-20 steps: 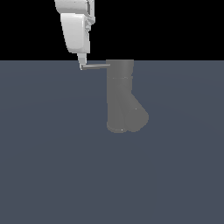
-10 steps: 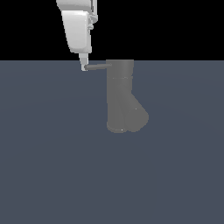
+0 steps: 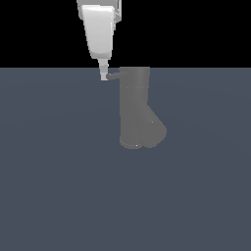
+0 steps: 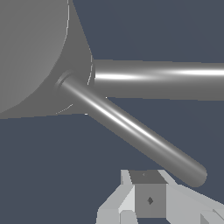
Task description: Turn on the faucet by rotating a designated handle.
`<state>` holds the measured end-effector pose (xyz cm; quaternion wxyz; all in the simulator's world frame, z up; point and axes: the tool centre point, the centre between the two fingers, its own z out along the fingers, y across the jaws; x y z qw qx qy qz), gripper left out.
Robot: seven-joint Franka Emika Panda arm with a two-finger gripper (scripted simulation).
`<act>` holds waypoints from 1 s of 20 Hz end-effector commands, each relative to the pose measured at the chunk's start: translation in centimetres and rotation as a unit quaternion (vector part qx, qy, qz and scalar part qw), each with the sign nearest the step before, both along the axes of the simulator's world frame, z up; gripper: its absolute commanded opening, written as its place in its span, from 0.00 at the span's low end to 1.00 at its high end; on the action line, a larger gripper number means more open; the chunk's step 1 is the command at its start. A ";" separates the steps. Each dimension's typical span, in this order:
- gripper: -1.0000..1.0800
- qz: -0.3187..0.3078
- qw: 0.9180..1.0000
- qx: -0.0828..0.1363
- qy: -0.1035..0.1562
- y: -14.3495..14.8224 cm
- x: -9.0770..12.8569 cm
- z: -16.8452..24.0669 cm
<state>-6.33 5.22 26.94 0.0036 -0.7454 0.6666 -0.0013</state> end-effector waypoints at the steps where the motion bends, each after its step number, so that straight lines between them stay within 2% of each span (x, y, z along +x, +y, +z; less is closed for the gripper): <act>1: 0.00 -0.014 1.000 -0.001 0.002 -2.4 -0.8 0.0; 8: 0.00 -0.015 1.000 -0.002 0.003 -4.9 -2.8 0.0; 9: 0.00 -0.015 1.000 -0.002 0.003 -4.9 -2.8 0.0; 10: 0.00 -0.004 1.000 -0.002 0.001 -3.4 -2.4 0.0; 20: 0.00 -0.010 1.000 -0.002 0.002 -9.7 -1.7 0.0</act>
